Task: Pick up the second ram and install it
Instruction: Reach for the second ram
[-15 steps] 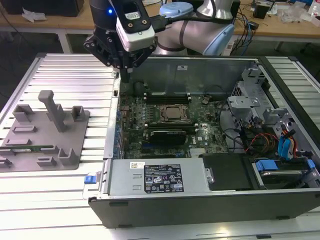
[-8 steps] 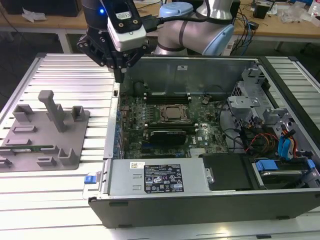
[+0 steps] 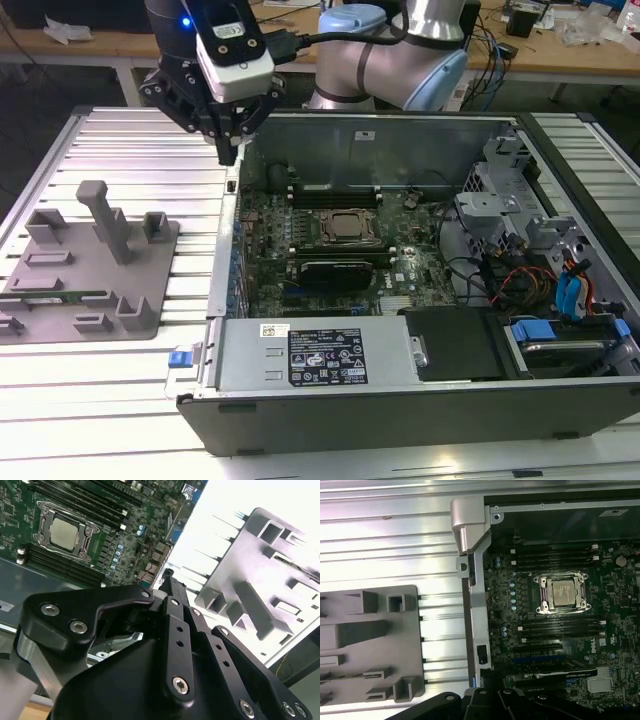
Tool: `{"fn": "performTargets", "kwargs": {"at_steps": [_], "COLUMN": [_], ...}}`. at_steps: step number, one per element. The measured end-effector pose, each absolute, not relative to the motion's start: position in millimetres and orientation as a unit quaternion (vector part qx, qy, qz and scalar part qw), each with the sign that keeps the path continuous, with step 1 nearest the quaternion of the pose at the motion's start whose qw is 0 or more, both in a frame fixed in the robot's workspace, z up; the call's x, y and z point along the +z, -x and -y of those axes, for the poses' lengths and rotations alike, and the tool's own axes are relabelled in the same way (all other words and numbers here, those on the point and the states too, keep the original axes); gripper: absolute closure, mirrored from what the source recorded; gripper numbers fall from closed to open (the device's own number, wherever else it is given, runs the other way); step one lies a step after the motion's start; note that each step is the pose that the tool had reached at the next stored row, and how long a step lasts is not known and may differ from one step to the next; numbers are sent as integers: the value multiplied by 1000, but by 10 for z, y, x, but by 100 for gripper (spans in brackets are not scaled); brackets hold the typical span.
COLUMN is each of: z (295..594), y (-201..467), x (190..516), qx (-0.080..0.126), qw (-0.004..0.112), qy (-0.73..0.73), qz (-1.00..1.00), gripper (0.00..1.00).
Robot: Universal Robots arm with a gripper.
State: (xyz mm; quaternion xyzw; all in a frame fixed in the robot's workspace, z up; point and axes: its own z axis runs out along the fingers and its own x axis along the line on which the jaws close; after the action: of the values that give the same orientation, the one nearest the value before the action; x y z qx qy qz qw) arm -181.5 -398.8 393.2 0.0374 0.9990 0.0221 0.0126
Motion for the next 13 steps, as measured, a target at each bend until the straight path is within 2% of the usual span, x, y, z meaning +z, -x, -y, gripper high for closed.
{"fn": "performTargets", "kwargs": {"at_steps": [13], "z": [3988], "y": [1977], "x": [3932], "qx": [22], "qw": [12], "qy": [-37], "qz": [-999], "gripper": [92]}}
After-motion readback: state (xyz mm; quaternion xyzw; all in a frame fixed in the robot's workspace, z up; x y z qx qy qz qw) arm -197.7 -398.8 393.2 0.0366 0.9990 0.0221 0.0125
